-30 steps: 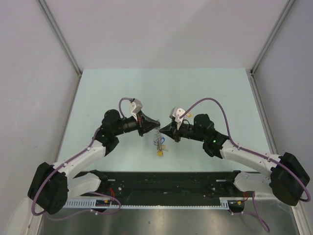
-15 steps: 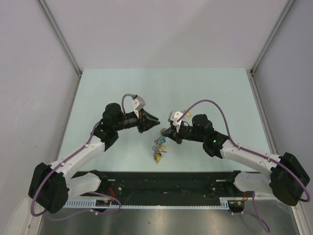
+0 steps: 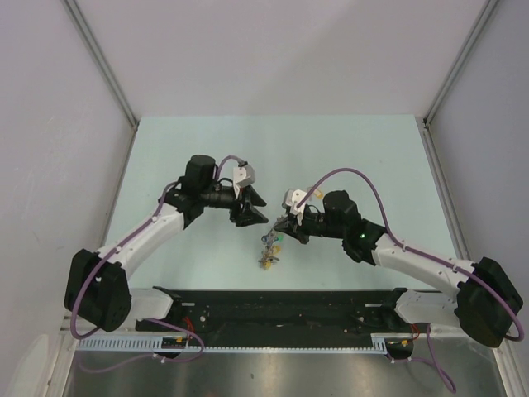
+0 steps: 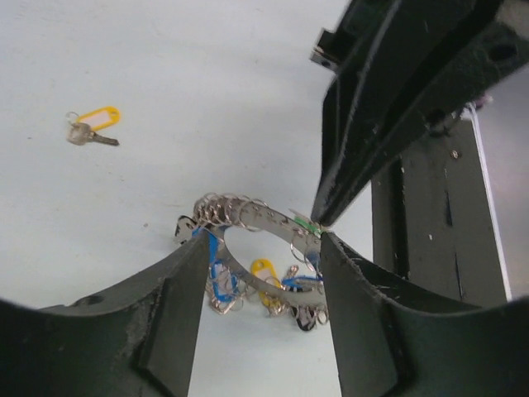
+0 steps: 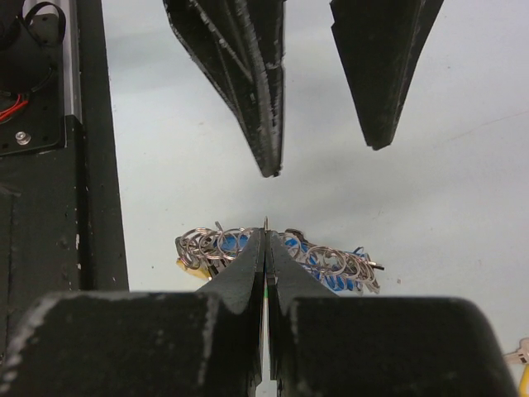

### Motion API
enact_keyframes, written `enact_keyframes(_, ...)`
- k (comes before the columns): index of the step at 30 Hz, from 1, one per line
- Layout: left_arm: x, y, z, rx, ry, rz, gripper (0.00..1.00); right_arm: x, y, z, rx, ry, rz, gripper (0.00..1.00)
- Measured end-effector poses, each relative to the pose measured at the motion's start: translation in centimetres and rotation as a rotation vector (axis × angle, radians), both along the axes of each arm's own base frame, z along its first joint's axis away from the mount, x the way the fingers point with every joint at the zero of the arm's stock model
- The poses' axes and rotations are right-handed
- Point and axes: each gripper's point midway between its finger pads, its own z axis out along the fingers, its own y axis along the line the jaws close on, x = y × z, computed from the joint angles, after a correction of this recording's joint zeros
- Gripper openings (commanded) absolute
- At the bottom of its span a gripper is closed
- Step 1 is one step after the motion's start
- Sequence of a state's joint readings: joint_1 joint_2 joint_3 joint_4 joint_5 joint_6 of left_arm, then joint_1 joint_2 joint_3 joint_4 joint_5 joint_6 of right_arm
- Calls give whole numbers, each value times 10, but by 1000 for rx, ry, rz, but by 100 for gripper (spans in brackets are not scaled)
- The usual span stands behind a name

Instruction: Put the keys on the keyring

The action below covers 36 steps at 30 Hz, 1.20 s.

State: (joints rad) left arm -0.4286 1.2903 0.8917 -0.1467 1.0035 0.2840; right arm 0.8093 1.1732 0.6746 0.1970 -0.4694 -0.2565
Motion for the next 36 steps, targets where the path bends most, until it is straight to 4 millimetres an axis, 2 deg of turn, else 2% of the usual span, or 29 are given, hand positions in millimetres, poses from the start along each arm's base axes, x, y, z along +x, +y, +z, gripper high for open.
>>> enact_keyframes(9, -8, -1, 4, 2, -79, -113, 69, -3, 3, 9, 5, -4, 33, 0)
enact_keyframes(14, -10, 1, 1, 14, -113, -129, 66, -10, 5, 11, 4, 13, 70, 0)
enact_keyframes(19, -12, 3, 1, 23, -153, -147, 59, -15, 6, 12, 4, 25, 97, 0)
enact_keyframes(36, -34, -11, -46, 121, -83, -266, 50, -20, 6, 12, 2, 39, 121, 0)
